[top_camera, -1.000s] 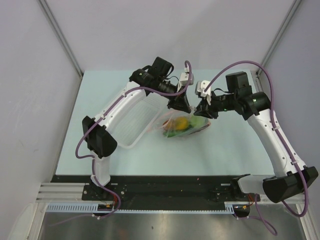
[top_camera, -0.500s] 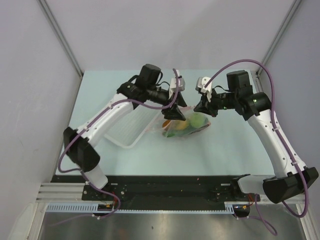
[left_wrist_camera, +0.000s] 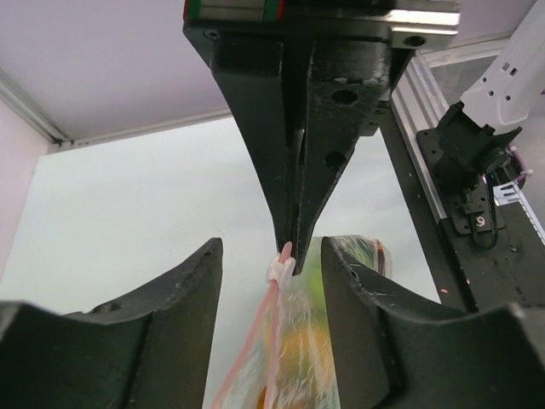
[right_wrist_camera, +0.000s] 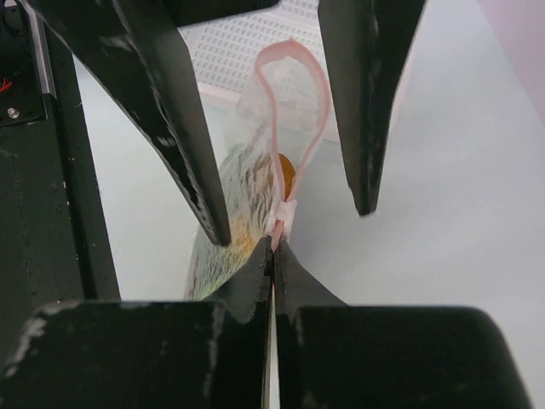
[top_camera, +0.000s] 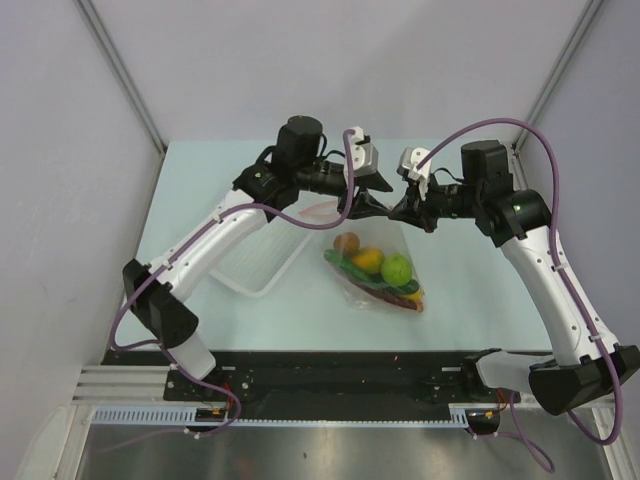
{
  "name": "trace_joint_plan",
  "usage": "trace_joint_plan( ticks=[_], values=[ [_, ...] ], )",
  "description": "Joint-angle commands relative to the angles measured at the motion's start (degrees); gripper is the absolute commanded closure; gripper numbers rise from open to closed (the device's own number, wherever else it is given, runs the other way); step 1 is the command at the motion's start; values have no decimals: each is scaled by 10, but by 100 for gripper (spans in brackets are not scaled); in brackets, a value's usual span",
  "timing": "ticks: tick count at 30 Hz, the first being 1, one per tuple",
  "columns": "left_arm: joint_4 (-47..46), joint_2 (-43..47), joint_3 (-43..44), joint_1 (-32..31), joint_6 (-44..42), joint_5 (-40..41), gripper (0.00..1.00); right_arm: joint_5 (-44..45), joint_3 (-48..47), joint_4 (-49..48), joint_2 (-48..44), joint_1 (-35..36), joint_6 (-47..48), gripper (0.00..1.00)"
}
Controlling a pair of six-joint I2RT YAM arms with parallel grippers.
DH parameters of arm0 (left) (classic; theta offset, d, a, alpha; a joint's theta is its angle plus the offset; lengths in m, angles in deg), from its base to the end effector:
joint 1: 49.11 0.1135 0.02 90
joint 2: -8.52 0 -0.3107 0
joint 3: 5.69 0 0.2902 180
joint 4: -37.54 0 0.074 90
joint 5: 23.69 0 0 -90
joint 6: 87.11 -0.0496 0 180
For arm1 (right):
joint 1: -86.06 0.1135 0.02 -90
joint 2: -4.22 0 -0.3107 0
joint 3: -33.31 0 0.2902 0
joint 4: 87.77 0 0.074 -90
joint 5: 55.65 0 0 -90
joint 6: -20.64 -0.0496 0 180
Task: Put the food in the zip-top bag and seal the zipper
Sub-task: Zip the zipper food storage bag at the center of the board.
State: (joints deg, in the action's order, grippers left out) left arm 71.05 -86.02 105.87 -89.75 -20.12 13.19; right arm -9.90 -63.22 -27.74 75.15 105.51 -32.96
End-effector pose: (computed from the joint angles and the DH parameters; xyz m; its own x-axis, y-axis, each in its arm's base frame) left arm 0.2941 -0.3047 0.4787 0.1820 0.1529 -0.9713 0.9797 -0.1129 0.1658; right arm 0.2436 0.1227 0.4706 0.0345 -0.4386 -0.8980 -0.9452 0.2777 -0.1719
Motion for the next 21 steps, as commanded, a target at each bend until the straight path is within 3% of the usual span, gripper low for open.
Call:
trace_joint_plan(
  ticks=[1,5,9,14,21],
  values=[
    [34,-21,43,-9,-27,-11,48,-3,-6,-26,-19,2,-3,100],
    [37,-24,37,-11,-38,-13,59,-4,-6,-20,-22,2,1,100],
    [59,-33,42,-11,-52,-14,62,-7,-6,-20,-23,-1,4,100],
    [65,-25,26,-2,-71,-14,90,-10,-6,-19,-26,-15,7,100],
    [92,-38,18,26,-80,-2,94,-22,-6,-16,-25,-50,18,100]
  ],
)
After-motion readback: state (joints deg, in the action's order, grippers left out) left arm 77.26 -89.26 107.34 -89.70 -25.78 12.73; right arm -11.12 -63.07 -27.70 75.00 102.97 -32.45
